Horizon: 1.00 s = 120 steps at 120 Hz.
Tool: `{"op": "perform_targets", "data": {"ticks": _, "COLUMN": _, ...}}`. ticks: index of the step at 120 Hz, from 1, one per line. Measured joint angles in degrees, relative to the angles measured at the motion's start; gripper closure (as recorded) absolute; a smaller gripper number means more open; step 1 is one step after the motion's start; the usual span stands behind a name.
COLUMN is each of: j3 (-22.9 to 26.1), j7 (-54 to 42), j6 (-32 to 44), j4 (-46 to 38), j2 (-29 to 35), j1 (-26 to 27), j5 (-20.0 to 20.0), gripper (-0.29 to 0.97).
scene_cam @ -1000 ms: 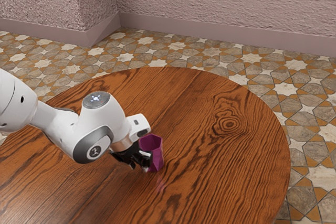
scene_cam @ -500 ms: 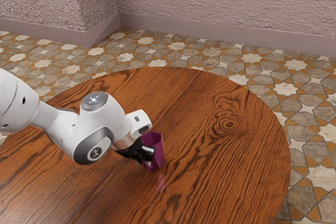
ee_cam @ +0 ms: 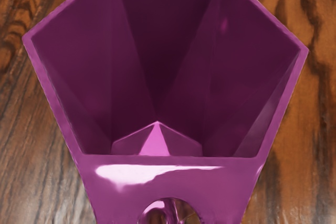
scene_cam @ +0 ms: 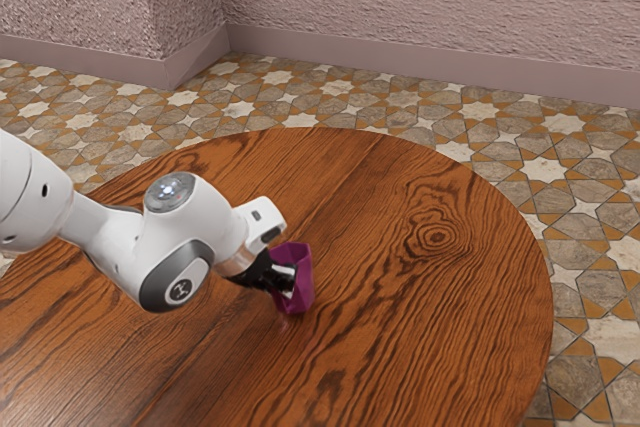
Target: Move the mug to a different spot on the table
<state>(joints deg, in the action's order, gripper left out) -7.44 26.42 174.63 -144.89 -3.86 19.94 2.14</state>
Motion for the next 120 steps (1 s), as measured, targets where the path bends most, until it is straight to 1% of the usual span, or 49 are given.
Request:
{"op": "perform_targets", "data": {"ticks": 24, "j3": -0.34, "j7": -0.32, "j6": 2.65, "j4": 0.03, "j2": 0.42, "j1": -1.58, "j5": -0.03, "gripper": 0.65}}
{"op": "perform_targets", "data": {"ticks": 61, "j3": -1.02, "j7": -3.80, "j6": 5.72, "j4": 1.18, "j2": -0.72, "j1": -8.29, "j5": 0.11, "gripper": 0.68}}
{"op": "perform_targets", "data": {"ticks": 73, "j3": -1.73, "j7": -6.71, "j6": 6.16, "j4": 1.61, "j2": -1.45, "j1": -8.84, "j5": 0.15, "gripper": 0.68}}
{"op": "perform_targets", "data": {"ticks": 109, "j3": -1.75, "j7": -13.81, "j6": 8.55, "j4": 6.69, "j2": -7.04, "j1": -8.70, "j5": 0.20, "gripper": 0.68}}
{"op": "perform_targets", "data": {"ticks": 120, "j3": -1.74, "j7": -15.37, "j6": 9.73, "j4": 7.09, "j2": -8.39, "j1": -8.68, "j5": 1.23, "gripper": 0.68}}
